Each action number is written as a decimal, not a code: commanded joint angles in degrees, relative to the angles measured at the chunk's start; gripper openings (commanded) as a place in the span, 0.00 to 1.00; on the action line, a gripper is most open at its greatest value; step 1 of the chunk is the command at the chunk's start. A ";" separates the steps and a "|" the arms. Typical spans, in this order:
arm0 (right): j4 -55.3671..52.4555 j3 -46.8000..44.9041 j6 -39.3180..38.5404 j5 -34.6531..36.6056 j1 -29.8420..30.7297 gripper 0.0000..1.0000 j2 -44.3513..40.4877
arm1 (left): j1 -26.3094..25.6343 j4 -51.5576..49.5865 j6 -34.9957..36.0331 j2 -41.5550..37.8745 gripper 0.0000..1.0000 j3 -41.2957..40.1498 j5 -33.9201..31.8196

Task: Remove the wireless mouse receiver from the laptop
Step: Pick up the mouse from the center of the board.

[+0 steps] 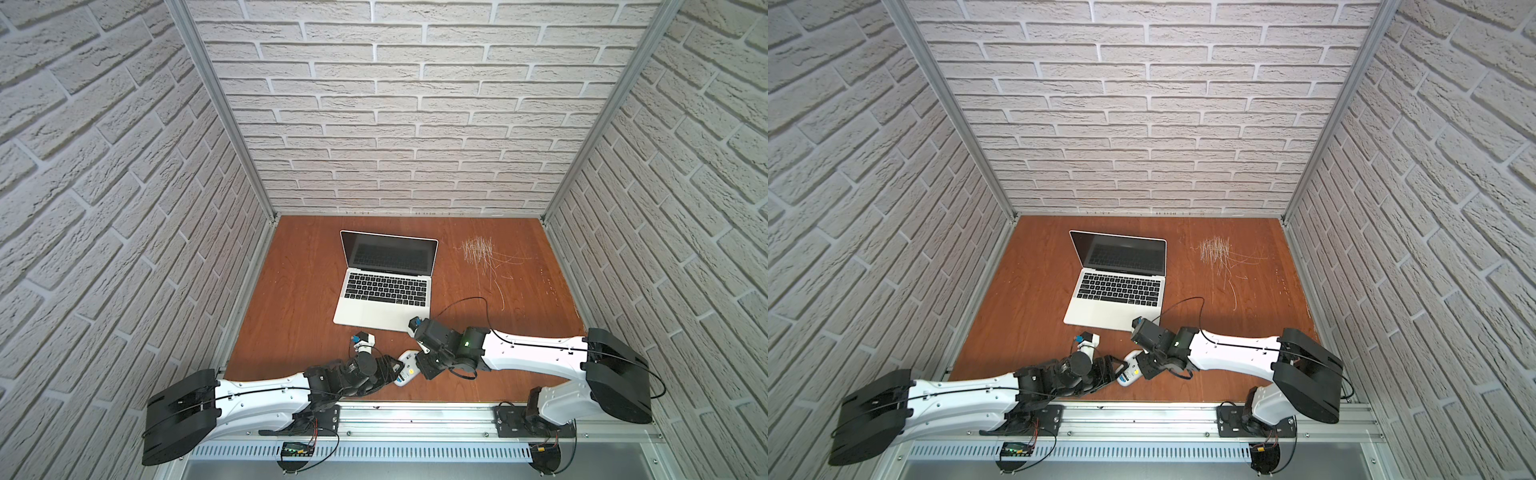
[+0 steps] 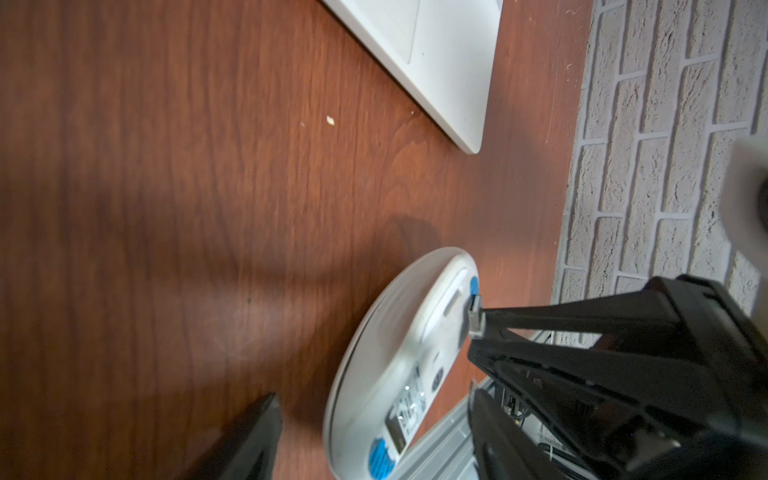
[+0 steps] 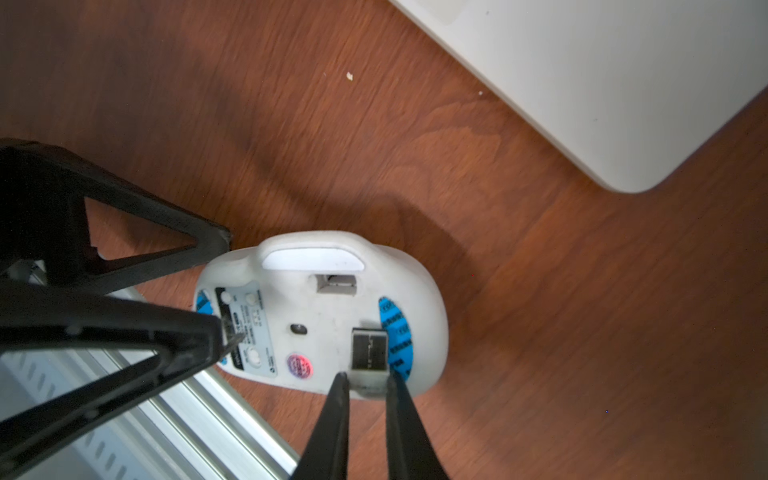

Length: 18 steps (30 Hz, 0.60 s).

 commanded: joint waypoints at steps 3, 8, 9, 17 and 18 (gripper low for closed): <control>1.09 -0.54 1.68 0.48 1.24 0.03 1.20 | -0.57 -1.37 0.78 -0.90 0.68 0.23 0.08; 2.42 -0.46 2.50 0.55 1.37 0.03 2.20 | -1.51 -1.16 1.54 -0.67 0.61 1.12 1.07; 2.57 -0.31 2.53 0.63 1.37 0.03 2.33 | -1.80 -1.16 1.73 -0.33 0.59 1.31 1.12; 2.87 0.19 2.61 0.82 1.37 0.03 2.89 | -3.04 1.38 1.38 2.56 0.55 2.00 0.82; 2.80 0.12 2.62 0.83 1.39 0.03 2.89 | -3.04 1.50 1.49 2.73 0.55 2.20 0.64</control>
